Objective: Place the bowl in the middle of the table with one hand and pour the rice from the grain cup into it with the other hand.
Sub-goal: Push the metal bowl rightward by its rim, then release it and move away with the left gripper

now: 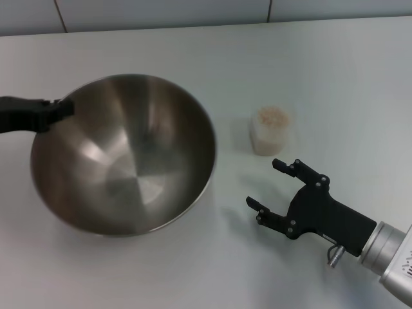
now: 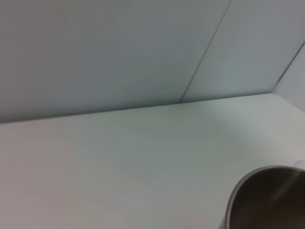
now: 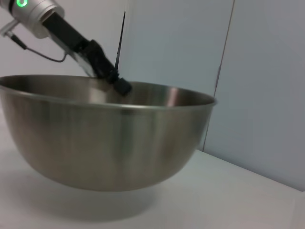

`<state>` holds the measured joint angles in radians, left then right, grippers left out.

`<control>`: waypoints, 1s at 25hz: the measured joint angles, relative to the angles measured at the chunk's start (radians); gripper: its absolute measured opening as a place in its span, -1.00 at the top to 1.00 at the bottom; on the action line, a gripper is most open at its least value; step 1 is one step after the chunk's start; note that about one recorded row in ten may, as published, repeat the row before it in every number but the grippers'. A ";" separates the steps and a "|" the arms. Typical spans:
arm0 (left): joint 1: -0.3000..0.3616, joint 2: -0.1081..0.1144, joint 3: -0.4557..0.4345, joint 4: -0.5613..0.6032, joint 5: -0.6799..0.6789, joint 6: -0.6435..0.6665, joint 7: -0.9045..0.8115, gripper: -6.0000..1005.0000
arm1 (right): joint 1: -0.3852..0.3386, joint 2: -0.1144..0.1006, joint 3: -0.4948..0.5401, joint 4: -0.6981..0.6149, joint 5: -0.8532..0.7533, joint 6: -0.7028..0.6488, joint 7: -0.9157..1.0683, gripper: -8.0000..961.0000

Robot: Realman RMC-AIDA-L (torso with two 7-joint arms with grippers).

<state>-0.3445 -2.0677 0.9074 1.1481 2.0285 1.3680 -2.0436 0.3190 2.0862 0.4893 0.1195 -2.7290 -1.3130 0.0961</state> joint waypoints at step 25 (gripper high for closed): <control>-0.140 -0.002 0.130 -0.061 -0.001 -0.118 0.003 0.78 | -0.041 0.002 -0.002 0.021 0.000 -0.008 -0.005 -0.68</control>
<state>-0.4848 -2.0702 1.0370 1.0869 2.0279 1.2502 -2.0402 0.2781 2.0878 0.4872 0.1406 -2.7290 -1.3212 0.0914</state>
